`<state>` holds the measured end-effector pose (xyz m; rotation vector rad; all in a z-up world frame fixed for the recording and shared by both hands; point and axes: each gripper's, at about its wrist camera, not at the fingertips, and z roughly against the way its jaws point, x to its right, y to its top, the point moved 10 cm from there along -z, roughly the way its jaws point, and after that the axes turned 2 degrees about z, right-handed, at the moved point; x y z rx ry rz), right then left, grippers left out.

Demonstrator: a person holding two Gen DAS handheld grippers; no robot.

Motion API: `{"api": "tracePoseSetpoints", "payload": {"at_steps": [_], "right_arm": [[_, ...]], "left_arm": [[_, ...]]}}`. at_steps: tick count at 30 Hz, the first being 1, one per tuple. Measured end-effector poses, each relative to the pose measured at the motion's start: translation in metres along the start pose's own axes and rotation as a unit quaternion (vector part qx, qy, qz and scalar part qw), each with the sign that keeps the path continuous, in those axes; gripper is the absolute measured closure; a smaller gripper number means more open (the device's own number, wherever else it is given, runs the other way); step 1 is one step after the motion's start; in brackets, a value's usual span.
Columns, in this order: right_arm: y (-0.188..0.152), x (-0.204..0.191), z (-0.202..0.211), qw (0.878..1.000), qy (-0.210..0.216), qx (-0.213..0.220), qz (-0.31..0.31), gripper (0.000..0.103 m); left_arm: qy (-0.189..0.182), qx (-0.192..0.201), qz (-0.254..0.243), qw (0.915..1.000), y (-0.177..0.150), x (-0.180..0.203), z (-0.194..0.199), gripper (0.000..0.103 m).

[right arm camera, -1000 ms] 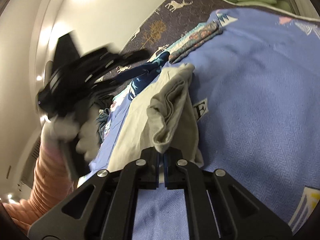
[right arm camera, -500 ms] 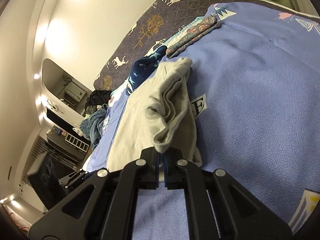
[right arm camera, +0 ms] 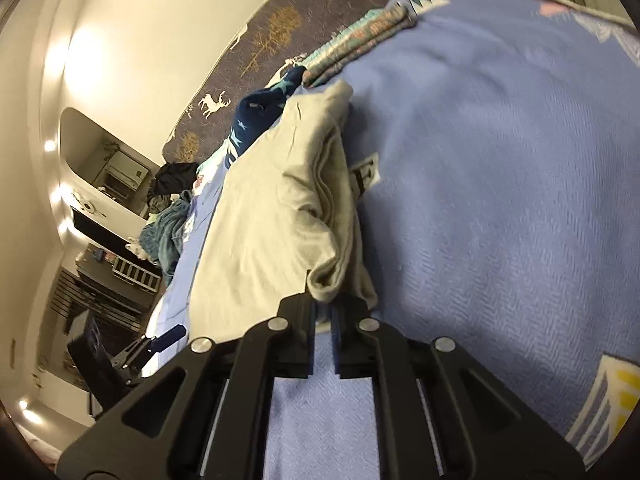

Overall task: Fold small clothes
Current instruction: 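Lower the folded beige shirt onto the sheet and open the right tool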

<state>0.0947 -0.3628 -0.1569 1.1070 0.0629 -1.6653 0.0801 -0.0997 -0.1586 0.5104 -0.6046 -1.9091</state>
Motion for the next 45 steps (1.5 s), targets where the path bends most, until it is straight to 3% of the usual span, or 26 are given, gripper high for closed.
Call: {"api": "tracePoseSetpoints", "payload": {"at_steps": [2,4,6,9,13,18,22,27,28,29,31,36,40,42,45], "right_arm": [[0.006,-0.002,0.004,1.0,-0.001,0.002,0.013,0.087],[0.015,-0.008,0.01,1.0,0.009,0.003,0.025,0.069],[0.024,-0.014,0.009,0.999,0.026,-0.006,0.032,0.061],[0.046,-0.017,0.01,0.999,0.017,0.004,0.04,0.061],[0.083,-0.023,0.011,0.998,0.016,0.02,0.055,0.061],[0.119,-0.034,-0.015,0.996,0.025,0.001,0.084,0.061],[0.147,-0.038,-0.049,0.995,0.031,-0.023,0.096,0.061],[0.185,-0.037,-0.102,0.992,0.032,-0.05,0.109,0.062],[0.191,-0.034,-0.114,0.992,0.034,-0.058,0.108,0.063],[0.195,-0.031,-0.124,0.992,0.036,-0.065,0.105,0.071],[0.202,-0.025,-0.141,0.991,0.034,-0.079,0.098,0.089],[0.201,-0.015,-0.172,0.987,0.033,-0.127,0.092,0.092],[0.185,-0.018,-0.18,0.979,0.019,-0.155,0.127,0.091],[0.175,-0.03,-0.176,0.974,0.025,-0.157,0.158,0.088],[0.155,-0.055,-0.169,0.961,0.03,-0.157,0.224,0.056]], "left_arm": [[-0.049,0.026,0.015,0.9983,0.014,0.006,0.018,0.038],[-0.093,0.06,0.029,0.9934,0.034,0.012,0.035,0.038],[-0.123,0.081,0.032,0.9886,0.054,0.02,0.039,0.038],[-0.131,0.089,0.023,0.9872,0.08,0.032,0.021,0.04],[-0.171,0.045,0.04,0.9834,0.095,0.053,-0.022,0.046],[-0.16,0.007,0.016,0.987,0.087,0.075,-0.062,0.046],[-0.146,0.018,-0.016,0.989,0.079,0.082,-0.067,0.043],[-0.159,0.026,-0.012,0.9868,0.077,0.084,-0.066,0.039],[-0.164,0.027,-0.011,0.986,0.077,0.084,-0.066,0.038],[-0.167,0.028,-0.012,0.9854,0.077,0.085,-0.066,0.037],[-0.168,0.031,-0.015,0.9851,0.076,0.088,-0.066,0.036],[-0.172,0.033,-0.015,0.9845,0.076,0.088,-0.066,0.036],[-0.181,0.033,-0.01,0.9829,0.077,0.086,-0.066,0.035],[-0.182,0.034,-0.009,0.9827,0.077,0.085,-0.065,0.035],[-0.181,0.034,-0.01,0.9828,0.077,0.085,-0.065,0.035]]}}
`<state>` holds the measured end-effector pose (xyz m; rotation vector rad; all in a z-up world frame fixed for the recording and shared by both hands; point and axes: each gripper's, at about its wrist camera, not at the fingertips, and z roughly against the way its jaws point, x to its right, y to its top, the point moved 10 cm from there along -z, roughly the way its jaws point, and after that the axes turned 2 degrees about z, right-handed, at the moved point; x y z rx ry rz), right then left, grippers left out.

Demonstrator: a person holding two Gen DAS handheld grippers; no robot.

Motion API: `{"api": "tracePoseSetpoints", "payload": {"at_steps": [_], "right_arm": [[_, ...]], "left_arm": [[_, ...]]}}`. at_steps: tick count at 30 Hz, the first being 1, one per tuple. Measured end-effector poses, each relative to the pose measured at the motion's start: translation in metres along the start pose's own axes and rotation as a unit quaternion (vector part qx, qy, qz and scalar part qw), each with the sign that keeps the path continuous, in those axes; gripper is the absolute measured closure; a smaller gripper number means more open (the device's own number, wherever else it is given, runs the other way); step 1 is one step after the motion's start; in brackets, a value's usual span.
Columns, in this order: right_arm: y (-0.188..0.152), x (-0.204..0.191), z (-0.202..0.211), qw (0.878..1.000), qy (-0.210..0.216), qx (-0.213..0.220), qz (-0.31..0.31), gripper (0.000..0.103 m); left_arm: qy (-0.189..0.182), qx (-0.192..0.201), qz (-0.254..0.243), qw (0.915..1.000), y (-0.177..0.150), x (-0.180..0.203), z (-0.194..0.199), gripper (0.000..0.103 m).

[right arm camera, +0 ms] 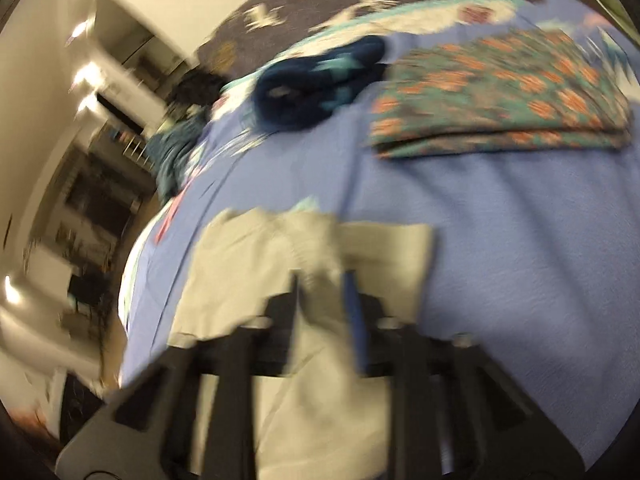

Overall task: Fold small clothes
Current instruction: 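Lower the folded beige shirt onto the sheet and open the right tool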

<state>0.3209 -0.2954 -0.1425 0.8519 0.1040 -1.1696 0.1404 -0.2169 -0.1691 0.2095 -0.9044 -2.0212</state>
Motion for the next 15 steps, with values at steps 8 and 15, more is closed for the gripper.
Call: {"api": "tracePoseSetpoints", "payload": {"at_steps": [8,15], "right_arm": [[-0.013,-0.066,0.017,0.992,0.093,0.014,0.085,0.067],[0.014,-0.017,0.041,0.997,0.034,0.068,0.03,0.068]], "left_arm": [[0.001,0.001,0.0,1.0,0.0,-0.002,0.0,0.035],[0.001,0.002,-0.001,1.0,-0.001,-0.001,0.001,0.035]]}}
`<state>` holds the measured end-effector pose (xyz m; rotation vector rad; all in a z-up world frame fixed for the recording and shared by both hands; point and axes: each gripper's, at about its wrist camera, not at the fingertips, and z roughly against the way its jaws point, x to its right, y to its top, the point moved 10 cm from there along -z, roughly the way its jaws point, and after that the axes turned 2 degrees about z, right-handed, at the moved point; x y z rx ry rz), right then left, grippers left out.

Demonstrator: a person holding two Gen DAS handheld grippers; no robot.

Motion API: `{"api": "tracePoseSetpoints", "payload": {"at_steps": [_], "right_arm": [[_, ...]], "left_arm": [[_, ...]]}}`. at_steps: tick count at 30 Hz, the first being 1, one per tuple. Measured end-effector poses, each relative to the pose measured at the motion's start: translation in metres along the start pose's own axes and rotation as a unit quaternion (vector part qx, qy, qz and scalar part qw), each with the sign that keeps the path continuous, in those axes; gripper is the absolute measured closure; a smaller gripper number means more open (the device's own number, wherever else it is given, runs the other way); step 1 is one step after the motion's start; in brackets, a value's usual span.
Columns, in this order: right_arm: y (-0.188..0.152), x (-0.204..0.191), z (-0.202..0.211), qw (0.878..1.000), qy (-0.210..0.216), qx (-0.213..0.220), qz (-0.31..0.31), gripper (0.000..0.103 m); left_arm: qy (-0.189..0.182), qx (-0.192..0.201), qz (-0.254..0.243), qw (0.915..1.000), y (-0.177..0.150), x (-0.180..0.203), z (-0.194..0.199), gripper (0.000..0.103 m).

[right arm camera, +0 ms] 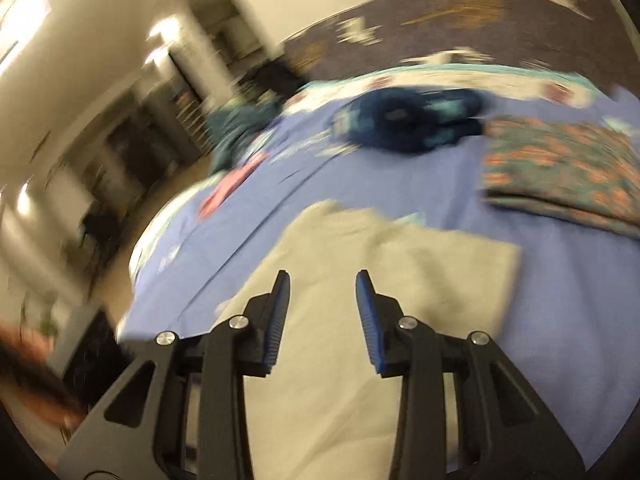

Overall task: Fold small clothes
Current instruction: 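Lower the folded beige shirt onto the sheet and open the right tool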

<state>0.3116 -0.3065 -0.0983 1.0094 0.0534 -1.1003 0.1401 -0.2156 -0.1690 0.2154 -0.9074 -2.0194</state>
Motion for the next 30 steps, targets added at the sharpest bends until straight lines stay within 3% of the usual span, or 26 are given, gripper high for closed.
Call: {"api": "tracePoseSetpoints", "payload": {"at_steps": [3,7,9,13,17,18,19,20,22,23,25,27,29,30], "right_arm": [[0.001,0.062,-0.002,0.994,-0.079,-0.003,-0.07,0.073],[-0.027,0.066,-0.016,0.995,-0.074,-0.035,-0.063,0.073],[-0.033,0.078,-0.02,0.985,-0.163,-0.048,-0.014,0.078],[-0.022,0.075,0.009,0.97,-0.241,-0.002,-0.006,0.082],[-0.034,0.037,0.039,0.985,-0.17,0.02,-0.015,0.082],[-0.041,0.03,0.044,0.986,-0.165,0.016,-0.014,0.07],[-0.051,0.024,0.049,0.986,-0.164,0.01,-0.015,0.051],[-0.061,0.02,0.05,0.986,-0.164,0.004,-0.02,0.044],[-0.078,0.017,0.044,0.988,-0.151,-0.014,-0.041,0.043],[-0.088,0.014,0.042,0.988,-0.148,-0.024,-0.047,0.045],[-0.098,0.017,0.031,0.987,-0.153,-0.03,-0.05,0.087],[-0.092,0.018,0.035,0.983,-0.181,0.002,-0.03,0.094],[-0.085,0.027,0.043,0.964,-0.266,0.023,0.005,0.096],[-0.086,0.03,0.041,0.962,-0.273,0.02,0.002,0.096]], "left_arm": [[-0.003,-0.001,-0.003,1.0,0.0,0.001,-0.001,0.03],[-0.001,-0.002,-0.008,1.0,0.0,0.004,-0.001,0.028],[0.0,-0.002,-0.01,1.0,0.0,0.004,-0.002,0.028],[0.005,0.0,-0.013,0.9999,0.001,0.004,-0.002,0.028],[0.008,0.001,-0.014,0.9999,0.0,0.005,-0.003,0.028],[0.01,0.001,-0.015,0.9998,0.0,0.005,-0.003,0.028],[0.011,0.001,-0.016,0.9998,0.0,0.005,-0.003,0.028],[0.014,0.001,-0.017,0.9998,0.0,0.005,-0.004,0.028],[0.019,0.001,-0.02,0.9996,0.0,0.006,-0.004,0.028],[0.022,0.001,-0.022,0.9995,0.0,0.006,-0.004,0.028],[0.026,0.002,-0.025,0.9994,0.001,0.006,-0.005,0.028],[0.029,0.004,-0.025,0.9993,0.001,0.006,-0.005,0.028],[0.034,0.005,-0.024,0.9991,0.001,0.005,-0.004,0.028],[0.036,0.006,-0.024,0.9991,0.001,0.006,-0.003,0.028]]}}
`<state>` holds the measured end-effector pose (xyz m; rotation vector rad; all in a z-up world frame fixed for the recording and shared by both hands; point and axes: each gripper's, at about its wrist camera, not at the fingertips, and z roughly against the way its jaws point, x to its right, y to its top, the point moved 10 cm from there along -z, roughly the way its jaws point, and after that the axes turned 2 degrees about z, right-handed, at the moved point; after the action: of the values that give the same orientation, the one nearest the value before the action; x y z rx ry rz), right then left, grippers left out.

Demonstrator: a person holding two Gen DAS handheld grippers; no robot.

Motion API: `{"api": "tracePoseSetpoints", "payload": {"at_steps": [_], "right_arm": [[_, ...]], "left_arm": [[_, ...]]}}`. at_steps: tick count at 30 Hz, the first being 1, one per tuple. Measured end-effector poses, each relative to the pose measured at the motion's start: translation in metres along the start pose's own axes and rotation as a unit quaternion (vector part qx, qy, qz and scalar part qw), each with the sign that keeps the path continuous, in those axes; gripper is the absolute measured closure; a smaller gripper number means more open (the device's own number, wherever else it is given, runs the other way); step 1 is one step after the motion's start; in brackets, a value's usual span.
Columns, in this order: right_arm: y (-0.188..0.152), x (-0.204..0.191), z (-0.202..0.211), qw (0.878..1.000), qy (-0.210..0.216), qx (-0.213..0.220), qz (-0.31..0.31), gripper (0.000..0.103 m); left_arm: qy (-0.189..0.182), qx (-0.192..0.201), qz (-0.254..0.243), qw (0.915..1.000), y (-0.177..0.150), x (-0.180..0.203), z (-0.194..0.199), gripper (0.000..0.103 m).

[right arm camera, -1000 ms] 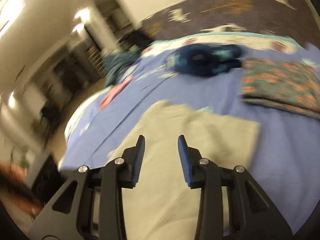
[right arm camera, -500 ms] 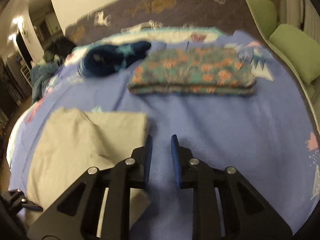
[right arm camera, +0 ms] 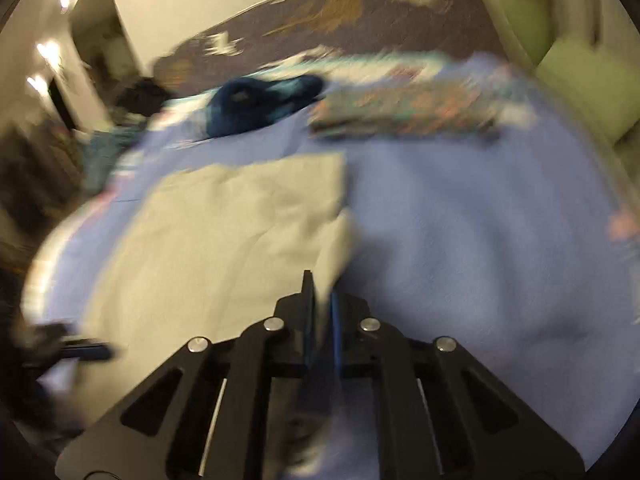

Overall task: Fold small clothes
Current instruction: 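Lower the folded beige shirt onto the sheet and open the right tool, then grasp the folded beige shirt edge with the right tool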

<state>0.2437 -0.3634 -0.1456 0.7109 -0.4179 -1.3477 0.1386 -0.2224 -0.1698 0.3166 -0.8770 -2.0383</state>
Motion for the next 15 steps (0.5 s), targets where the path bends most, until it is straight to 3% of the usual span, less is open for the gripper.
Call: {"api": "tracePoseSetpoints", "payload": {"at_steps": [3,8,11,15], "right_arm": [[-0.009,0.001,-0.001,1.0,0.013,-0.019,-0.019,0.096],[-0.003,0.001,0.046,0.998,0.029,0.032,-0.041,0.092],[-0.009,-0.027,0.075,0.995,0.084,0.042,-0.025,0.092],[-0.034,-0.076,0.094,0.989,0.146,0.028,0.02,0.092]], "left_arm": [[0.005,0.002,0.004,1.0,0.0,-0.001,0.002,0.028],[0.008,0.01,0.015,0.9998,0.0,-0.003,0.013,0.028],[0.011,0.025,0.032,0.9991,0.0,-0.009,0.029,0.028],[0.045,0.032,0.057,0.9969,-0.011,-0.035,0.048,0.028]]}}
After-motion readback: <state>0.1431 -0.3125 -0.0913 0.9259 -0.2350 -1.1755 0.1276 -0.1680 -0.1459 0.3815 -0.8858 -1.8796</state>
